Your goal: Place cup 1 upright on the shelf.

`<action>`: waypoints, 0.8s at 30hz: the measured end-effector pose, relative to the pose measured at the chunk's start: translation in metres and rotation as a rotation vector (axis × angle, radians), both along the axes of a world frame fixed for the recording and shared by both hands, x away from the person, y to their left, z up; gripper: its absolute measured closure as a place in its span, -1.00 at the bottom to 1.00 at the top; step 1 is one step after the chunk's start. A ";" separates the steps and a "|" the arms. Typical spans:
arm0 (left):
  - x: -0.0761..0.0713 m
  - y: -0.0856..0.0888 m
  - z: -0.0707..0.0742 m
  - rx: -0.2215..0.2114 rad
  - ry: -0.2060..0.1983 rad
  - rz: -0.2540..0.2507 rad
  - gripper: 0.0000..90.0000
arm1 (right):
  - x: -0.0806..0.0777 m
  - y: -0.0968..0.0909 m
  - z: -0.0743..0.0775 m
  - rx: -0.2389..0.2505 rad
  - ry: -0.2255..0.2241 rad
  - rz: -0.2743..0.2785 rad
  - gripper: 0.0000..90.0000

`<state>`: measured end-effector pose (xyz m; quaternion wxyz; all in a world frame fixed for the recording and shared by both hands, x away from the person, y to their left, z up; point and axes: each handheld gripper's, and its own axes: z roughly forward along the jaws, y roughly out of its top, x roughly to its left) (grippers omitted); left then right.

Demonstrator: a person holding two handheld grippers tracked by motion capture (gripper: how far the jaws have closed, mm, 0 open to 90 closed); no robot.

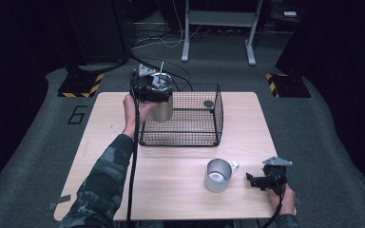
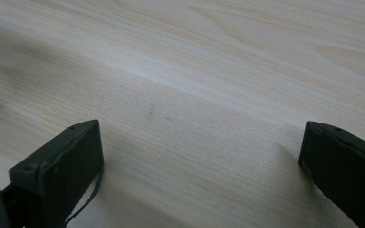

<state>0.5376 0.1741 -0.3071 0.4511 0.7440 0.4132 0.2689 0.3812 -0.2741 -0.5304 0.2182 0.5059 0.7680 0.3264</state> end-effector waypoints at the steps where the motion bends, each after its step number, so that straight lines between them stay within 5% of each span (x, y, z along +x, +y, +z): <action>1: 0.002 -0.001 -0.002 0.007 0.000 0.002 -0.92 | 0.000 0.000 0.000 0.000 -0.004 0.002 -0.99; 24: 0.022 -0.006 -0.035 0.053 0.077 0.036 -0.92 | 0.000 0.000 0.000 0.000 0.000 0.000 -0.99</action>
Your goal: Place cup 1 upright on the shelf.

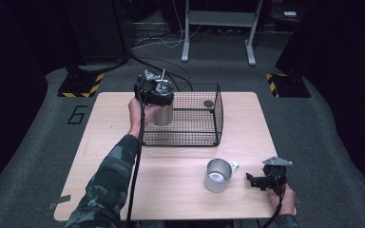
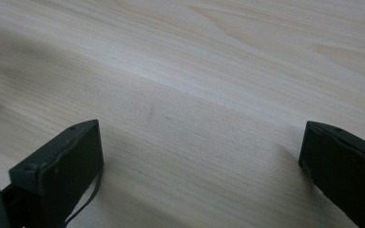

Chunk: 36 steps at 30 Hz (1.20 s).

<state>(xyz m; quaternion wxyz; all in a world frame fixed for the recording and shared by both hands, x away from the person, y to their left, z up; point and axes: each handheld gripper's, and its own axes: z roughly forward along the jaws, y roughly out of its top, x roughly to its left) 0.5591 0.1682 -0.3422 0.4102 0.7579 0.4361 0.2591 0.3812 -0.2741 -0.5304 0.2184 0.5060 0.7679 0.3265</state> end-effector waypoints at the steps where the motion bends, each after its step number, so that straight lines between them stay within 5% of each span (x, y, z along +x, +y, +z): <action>1: 0.000 0.000 -0.003 -0.003 0.005 0.002 -0.92 | 0.000 0.000 0.000 0.002 -0.001 0.001 -0.99; 36: 0.005 -0.002 -0.034 0.047 0.090 0.019 -0.92 | 0.000 0.000 0.000 0.001 0.003 0.002 -0.99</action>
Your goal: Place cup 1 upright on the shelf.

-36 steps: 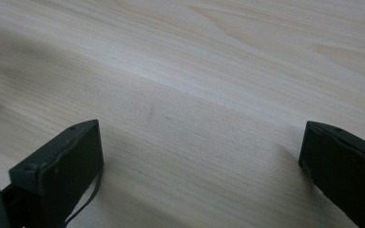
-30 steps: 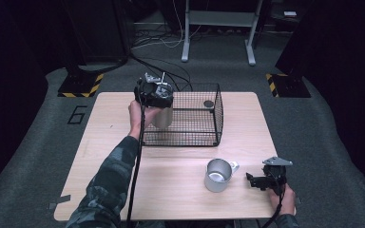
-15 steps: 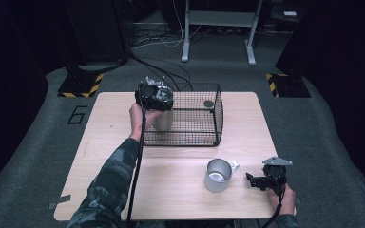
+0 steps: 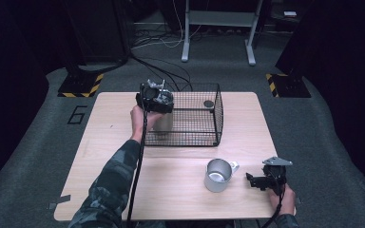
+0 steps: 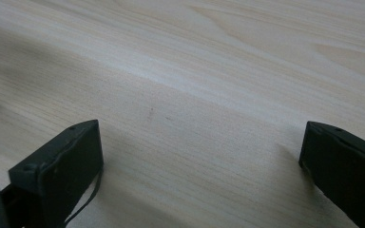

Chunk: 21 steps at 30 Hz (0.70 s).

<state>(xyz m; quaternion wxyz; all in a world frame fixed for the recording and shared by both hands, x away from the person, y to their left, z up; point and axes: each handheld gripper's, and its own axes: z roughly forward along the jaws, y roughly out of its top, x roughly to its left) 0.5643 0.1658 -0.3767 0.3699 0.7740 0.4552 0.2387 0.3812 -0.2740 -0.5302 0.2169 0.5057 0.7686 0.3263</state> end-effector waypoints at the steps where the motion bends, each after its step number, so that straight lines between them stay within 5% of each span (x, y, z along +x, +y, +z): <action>1: 0.000 0.000 0.000 0.001 0.001 -0.002 -0.92 | 0.000 0.000 0.000 0.001 0.001 -0.001 -0.99; 21: -0.001 -0.002 -0.013 0.016 0.017 -0.007 -0.92 | 0.000 0.000 0.000 -0.003 0.000 0.001 -1.00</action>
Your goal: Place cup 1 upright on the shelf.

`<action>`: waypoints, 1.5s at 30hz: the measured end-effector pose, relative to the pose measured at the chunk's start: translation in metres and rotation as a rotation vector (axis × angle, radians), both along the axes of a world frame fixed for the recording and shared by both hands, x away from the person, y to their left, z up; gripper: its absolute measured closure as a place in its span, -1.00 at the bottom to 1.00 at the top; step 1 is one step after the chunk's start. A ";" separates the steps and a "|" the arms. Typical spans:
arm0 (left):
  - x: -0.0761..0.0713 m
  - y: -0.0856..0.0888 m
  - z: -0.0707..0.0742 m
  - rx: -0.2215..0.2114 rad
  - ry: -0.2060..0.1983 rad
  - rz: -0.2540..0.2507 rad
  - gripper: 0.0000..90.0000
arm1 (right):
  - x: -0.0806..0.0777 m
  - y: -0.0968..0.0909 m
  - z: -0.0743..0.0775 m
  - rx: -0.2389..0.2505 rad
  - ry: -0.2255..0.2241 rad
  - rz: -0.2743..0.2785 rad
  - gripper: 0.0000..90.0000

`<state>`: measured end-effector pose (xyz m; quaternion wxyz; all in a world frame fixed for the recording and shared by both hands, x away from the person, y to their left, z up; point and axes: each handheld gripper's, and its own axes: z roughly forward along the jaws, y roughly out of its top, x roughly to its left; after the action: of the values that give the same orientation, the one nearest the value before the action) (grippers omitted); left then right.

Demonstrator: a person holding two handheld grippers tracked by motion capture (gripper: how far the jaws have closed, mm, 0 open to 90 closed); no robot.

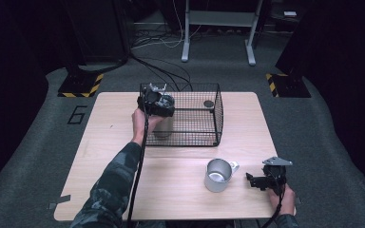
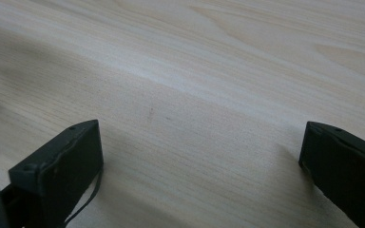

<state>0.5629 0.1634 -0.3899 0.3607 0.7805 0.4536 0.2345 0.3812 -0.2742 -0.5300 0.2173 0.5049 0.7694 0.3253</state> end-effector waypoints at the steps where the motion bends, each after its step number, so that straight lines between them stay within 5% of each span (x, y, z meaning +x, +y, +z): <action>1: 0.000 0.001 0.000 0.001 0.006 0.000 -0.92 | 0.000 0.000 0.000 0.002 0.000 -0.003 -1.00; 10: 0.000 0.010 -0.002 -0.019 0.044 0.012 -0.93 | 0.000 0.000 0.000 -0.001 -0.002 0.000 -1.00; 25: -0.002 0.011 -0.001 -0.015 0.036 0.004 -0.94 | 0.000 0.000 0.000 0.000 -0.004 0.000 -1.00; 39: -0.007 0.007 0.010 0.026 -0.012 0.006 -1.00 | 0.000 0.000 0.000 -0.001 -0.001 0.001 -1.00; 45: -0.010 0.010 0.014 0.000 -0.024 0.021 -1.00 | 0.000 0.000 0.000 -0.001 -0.003 0.000 -1.00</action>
<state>0.5531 0.1739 -0.3760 0.3638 0.7727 0.4575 0.2475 0.3811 -0.2741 -0.5301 0.2185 0.5042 0.7693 0.3258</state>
